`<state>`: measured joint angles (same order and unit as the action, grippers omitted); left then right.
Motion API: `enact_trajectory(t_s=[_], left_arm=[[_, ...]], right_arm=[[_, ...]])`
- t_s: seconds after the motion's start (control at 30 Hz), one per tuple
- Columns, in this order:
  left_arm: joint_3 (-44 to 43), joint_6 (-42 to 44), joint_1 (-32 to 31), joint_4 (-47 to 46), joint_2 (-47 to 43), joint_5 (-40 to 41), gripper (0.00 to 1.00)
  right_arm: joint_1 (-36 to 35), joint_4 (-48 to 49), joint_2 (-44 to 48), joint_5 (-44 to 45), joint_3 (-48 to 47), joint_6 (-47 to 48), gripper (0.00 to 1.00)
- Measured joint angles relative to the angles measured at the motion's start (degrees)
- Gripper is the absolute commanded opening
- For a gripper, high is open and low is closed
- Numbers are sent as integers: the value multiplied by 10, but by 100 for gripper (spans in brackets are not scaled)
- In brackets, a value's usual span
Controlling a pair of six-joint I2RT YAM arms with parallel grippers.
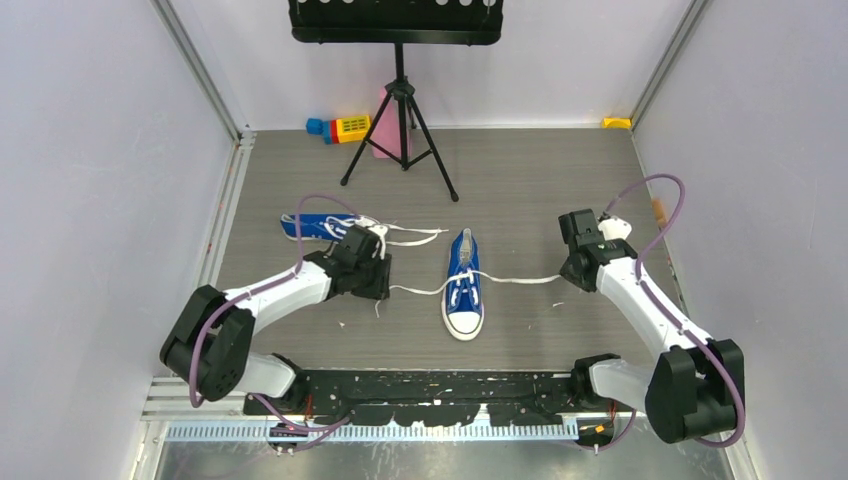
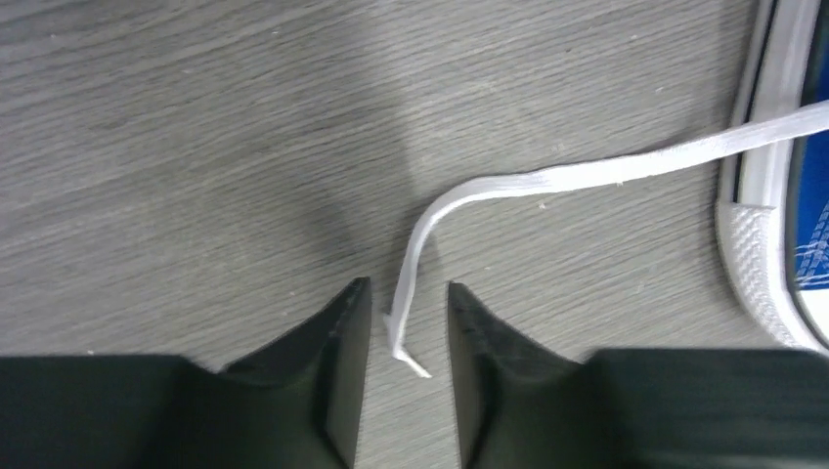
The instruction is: Tie the shoes
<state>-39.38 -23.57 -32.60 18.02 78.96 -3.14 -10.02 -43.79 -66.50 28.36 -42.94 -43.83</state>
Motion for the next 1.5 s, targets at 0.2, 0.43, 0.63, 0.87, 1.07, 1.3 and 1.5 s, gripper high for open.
enact_trajectory(t_s=[0.2,0.43,0.63,0.87,1.07,1.3,1.5], left_arm=[[-44,31,-49,20,0,23,54],[-93,96,-80,-2,21,-4,55],[-121,155,-103,-21,94,-26,56],[-148,221,-145,-20,154,-31,57],[-182,256,-148,-16,200,-24,54],[-207,276,-164,-15,224,0,1],[-211,283,-175,-9,226,23,0]], right_arm=[[0,11,38,-69,-2,36,64],[0,37,72,-206,-10,85,65],[-24,46,74,-294,-10,99,67],[-40,50,99,-322,0,97,70],[-53,54,100,-326,2,93,70],[-68,63,100,-327,5,76,70],[-69,65,100,-328,5,71,70]])
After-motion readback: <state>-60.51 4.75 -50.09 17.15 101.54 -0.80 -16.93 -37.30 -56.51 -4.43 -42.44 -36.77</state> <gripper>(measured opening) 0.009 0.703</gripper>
